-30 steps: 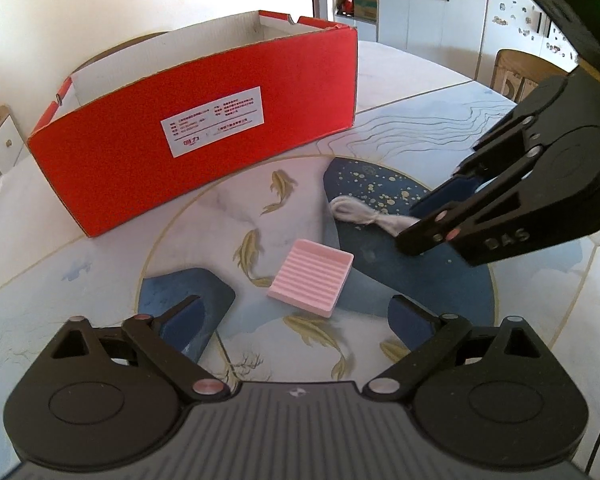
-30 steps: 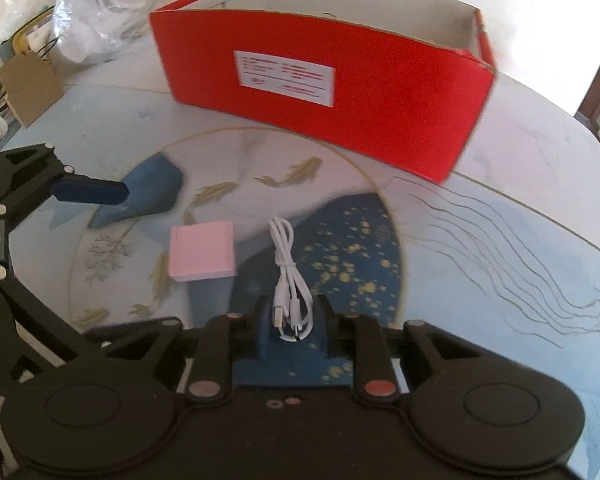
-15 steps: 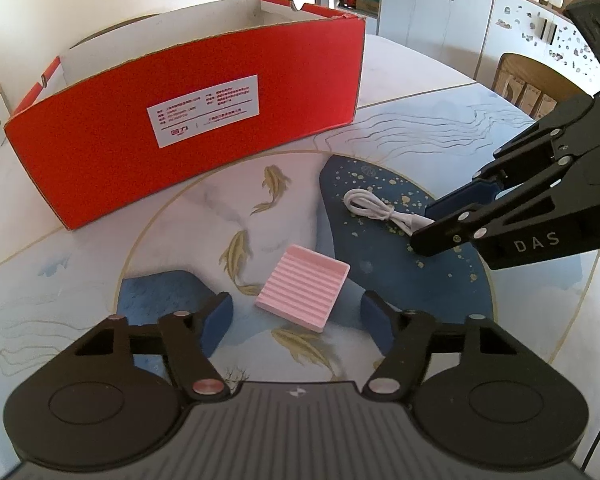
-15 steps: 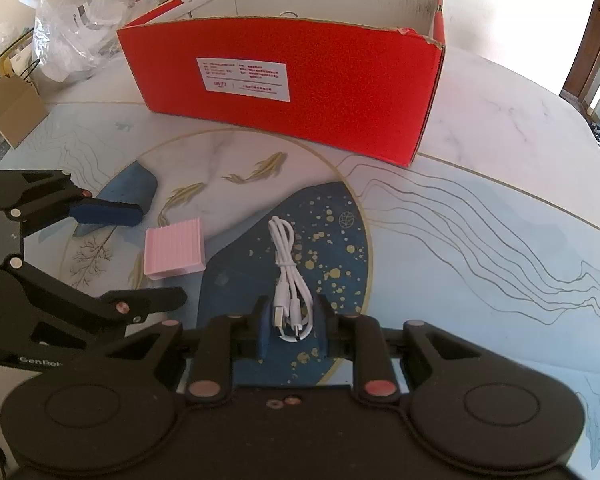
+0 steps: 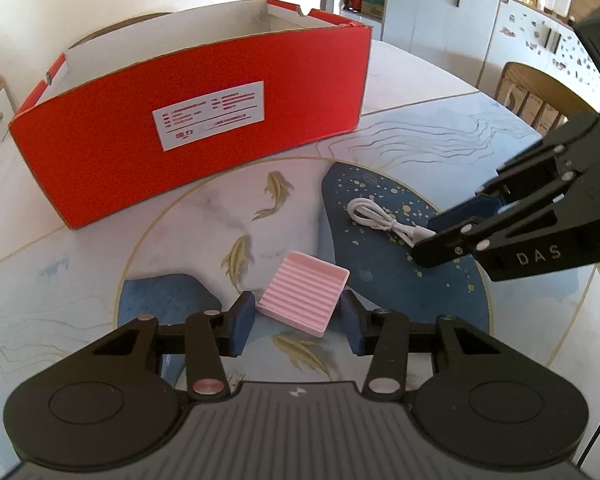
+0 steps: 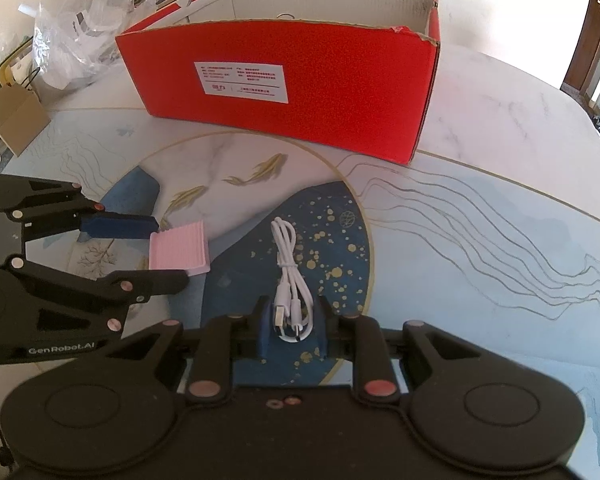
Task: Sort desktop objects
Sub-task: 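Grasp the pink sponge with the left gripper while the right gripper grasps the white cable, then lift and carry the pink sponge and white cable with both grippers over the box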
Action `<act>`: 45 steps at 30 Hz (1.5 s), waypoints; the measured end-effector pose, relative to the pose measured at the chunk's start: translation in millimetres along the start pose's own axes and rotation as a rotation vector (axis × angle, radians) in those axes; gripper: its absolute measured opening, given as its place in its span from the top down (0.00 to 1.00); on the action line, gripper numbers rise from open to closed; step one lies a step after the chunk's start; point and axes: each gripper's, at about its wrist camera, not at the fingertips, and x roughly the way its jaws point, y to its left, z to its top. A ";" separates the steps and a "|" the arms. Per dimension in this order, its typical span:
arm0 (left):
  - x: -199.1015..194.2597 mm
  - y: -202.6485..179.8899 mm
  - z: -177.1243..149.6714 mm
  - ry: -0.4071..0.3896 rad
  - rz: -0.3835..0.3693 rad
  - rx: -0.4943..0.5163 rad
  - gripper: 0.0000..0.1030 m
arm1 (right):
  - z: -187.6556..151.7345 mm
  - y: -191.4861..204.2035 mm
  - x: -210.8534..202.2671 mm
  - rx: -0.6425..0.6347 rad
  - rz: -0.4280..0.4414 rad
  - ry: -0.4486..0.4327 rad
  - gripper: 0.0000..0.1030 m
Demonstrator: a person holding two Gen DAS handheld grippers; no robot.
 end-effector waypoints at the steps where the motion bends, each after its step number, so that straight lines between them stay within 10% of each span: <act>1: -0.4 1.8 0.0 0.001 -0.002 -0.014 0.57 | -0.4 -0.2 -0.5 0.004 0.003 0.002 0.79; 26: -51.8 20.3 17.5 -0.080 -0.029 -0.176 0.57 | 10.3 11.0 -50.2 0.033 0.082 -0.081 0.80; 45: -92.6 62.8 77.9 -0.213 0.022 -0.188 0.57 | 80.4 6.0 -87.1 0.035 0.105 -0.220 0.80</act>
